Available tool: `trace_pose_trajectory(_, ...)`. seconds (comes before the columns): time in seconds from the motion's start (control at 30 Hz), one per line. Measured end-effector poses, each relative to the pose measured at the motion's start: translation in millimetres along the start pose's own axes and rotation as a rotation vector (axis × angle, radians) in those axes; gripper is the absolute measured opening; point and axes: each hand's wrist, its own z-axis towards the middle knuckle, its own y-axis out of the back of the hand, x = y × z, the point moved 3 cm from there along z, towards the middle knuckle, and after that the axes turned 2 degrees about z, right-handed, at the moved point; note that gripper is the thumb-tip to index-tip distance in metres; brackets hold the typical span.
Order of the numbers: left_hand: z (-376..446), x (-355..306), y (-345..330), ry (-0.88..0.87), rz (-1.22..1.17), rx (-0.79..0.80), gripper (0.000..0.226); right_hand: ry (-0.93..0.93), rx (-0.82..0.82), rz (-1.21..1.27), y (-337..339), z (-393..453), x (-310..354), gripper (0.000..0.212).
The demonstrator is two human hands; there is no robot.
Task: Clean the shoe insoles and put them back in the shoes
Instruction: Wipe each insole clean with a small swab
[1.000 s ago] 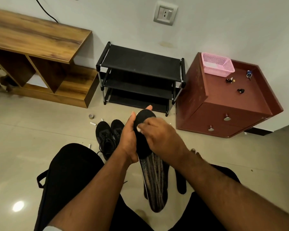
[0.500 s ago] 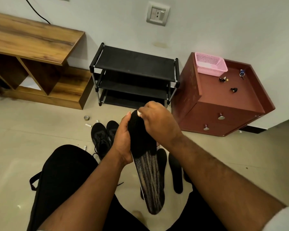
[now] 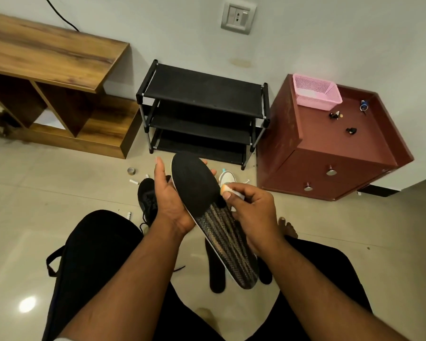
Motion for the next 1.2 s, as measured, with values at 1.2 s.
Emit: trace_pose_trajectory(1.2,-3,3,1,0.022,0.051,0.105,0.08,0.249,-0.045,-0.408,-36,21,18,0.017)
